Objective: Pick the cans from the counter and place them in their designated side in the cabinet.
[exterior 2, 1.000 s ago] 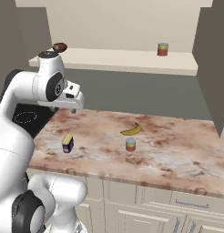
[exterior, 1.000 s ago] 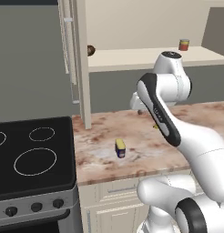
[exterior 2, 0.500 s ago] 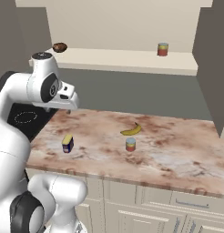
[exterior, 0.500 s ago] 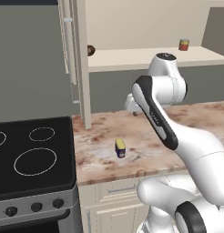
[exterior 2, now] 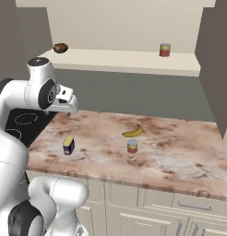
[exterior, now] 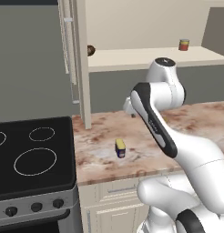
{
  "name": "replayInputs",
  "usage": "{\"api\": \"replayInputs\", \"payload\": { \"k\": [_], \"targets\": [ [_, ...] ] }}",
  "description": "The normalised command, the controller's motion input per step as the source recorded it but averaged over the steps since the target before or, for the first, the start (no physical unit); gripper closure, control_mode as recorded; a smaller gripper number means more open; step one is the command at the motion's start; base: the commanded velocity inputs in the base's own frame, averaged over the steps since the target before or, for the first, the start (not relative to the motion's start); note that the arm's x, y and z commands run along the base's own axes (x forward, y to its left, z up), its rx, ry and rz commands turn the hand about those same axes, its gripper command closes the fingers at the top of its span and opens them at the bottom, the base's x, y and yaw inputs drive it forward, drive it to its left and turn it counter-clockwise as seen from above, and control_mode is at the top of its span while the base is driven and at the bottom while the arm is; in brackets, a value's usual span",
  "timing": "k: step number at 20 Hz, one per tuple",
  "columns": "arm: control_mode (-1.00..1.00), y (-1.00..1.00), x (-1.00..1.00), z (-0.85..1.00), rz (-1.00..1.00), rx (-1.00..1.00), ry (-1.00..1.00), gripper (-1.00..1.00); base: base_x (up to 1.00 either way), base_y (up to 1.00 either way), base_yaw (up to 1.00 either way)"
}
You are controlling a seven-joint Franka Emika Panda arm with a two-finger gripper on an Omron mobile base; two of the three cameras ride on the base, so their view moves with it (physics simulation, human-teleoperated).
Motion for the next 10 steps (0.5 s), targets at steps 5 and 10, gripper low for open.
{"api": "replayInputs", "payload": {
  "k": [5,10],
  "targets": [
    [-1.00,0.04,0.03,-0.08,0.00,0.02,-0.03,-1.00,0.00,0.00,0.00],
    [-1.00,0.05,0.00,-0.06,0.00,0.04,0.00,-1.00,0.00,0.00,0.00]
  ]
}}
